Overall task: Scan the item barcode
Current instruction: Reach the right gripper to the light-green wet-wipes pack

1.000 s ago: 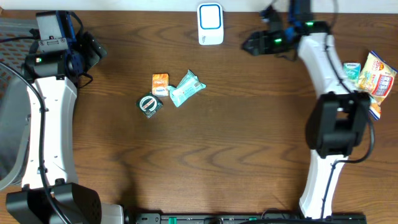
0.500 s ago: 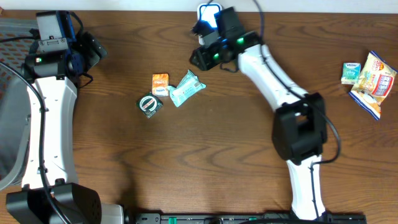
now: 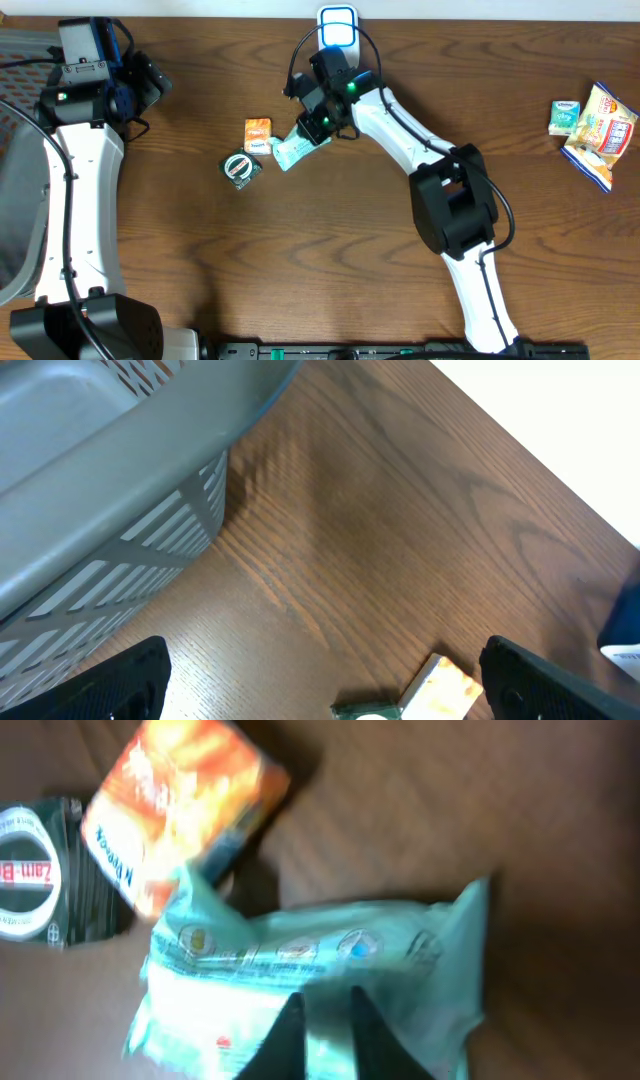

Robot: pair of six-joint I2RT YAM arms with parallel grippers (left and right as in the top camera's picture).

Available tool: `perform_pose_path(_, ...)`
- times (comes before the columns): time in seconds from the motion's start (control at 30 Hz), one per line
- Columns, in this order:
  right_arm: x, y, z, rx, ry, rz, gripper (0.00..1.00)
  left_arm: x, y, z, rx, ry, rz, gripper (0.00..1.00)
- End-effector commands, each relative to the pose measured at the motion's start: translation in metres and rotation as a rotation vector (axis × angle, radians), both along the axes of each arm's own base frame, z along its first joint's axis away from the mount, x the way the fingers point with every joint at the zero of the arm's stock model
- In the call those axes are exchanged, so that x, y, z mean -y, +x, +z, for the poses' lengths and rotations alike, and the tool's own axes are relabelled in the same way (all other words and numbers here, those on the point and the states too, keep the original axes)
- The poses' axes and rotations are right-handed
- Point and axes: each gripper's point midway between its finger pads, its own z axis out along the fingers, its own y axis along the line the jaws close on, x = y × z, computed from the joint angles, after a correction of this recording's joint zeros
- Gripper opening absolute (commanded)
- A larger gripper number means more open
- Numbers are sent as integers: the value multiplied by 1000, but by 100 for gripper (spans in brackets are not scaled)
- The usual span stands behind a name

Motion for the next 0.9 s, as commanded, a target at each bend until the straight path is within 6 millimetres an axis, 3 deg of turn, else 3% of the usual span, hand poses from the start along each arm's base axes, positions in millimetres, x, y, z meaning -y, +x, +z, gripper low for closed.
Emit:
perform_pose_path(0.0,11,-11,0,-28,-63,11,5,-2,2,6,16,5,18,98)
perform_pose_path(0.13,36,-22,21,-47,-148,-20,5,-2,1,6,15,5,18,98)
perform_pose_path(0.27,52,-8,56,62,-187,-64,13,-2,1,6,15,5,18,98)
perform_pose_path(0.4,39,19,86,225,-120,-57,21,-2,1,6,15,5,18,98)
perform_pose_path(0.53,21,48,106,361,-32,-73,17,-2,2,6,16,5,18,98)
perform_pose_path(0.73,-4,74,133,438,149,-149,18,-2,1,6,15,5,18,98)
perform_pose_path(0.87,-13,77,143,429,223,-182,17,-2,1,6,15,5,18,98)
